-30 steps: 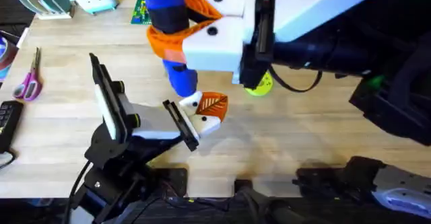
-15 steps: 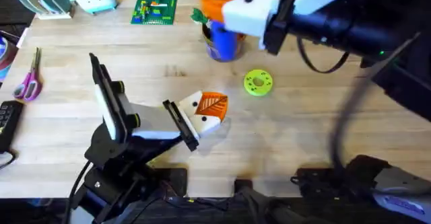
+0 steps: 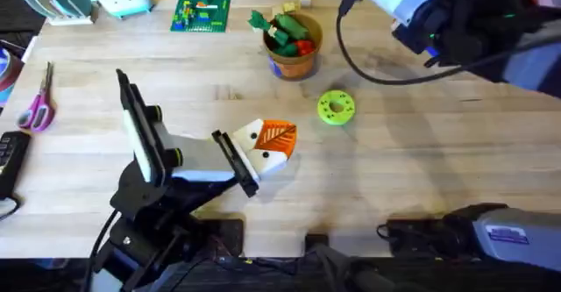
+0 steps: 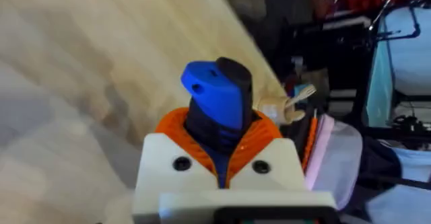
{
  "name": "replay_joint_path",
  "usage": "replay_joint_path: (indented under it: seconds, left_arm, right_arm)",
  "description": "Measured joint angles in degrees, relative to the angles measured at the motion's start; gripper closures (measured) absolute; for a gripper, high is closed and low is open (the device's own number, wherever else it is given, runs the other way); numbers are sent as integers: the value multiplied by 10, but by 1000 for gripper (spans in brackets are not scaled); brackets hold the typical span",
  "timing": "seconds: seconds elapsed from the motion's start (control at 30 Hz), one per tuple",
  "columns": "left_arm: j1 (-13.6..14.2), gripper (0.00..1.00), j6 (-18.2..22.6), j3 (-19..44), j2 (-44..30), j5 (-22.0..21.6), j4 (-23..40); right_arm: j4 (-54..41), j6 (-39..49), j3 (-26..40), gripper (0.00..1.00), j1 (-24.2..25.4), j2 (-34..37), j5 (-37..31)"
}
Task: Pick up the gripper from the table and insert it into the empty holder that is missing its gripper. Then pick up a screw, insert it into the mounting hole, and use the screwdriver to tighten it. Finally, clean up the table by picking up the vegetable and placing it into the bucket.
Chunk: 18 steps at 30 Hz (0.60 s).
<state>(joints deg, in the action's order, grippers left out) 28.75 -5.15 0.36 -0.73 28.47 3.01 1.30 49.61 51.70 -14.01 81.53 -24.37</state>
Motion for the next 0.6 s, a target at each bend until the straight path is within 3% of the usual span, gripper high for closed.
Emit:
replay_joint_path:
  seconds: [0.17, 0.43, 0.53, 0.6]
  left_arm:
    - [0, 988, 0, 0, 0, 0, 0]
    - [0, 988, 0, 0, 0, 0, 0]
    - [0, 988, 0, 0, 0, 0, 0]
    - [0, 988, 0, 0, 0, 0, 0]
  right_arm:
    - [-29, 73, 0, 978, 1, 79, -15]
    - [-68, 105, 0, 974, 0, 154, -17]
    - [-80, 101, 0, 821, -1, 164, -20]
    - [-79, 88, 3, 639, -2, 163, -27]
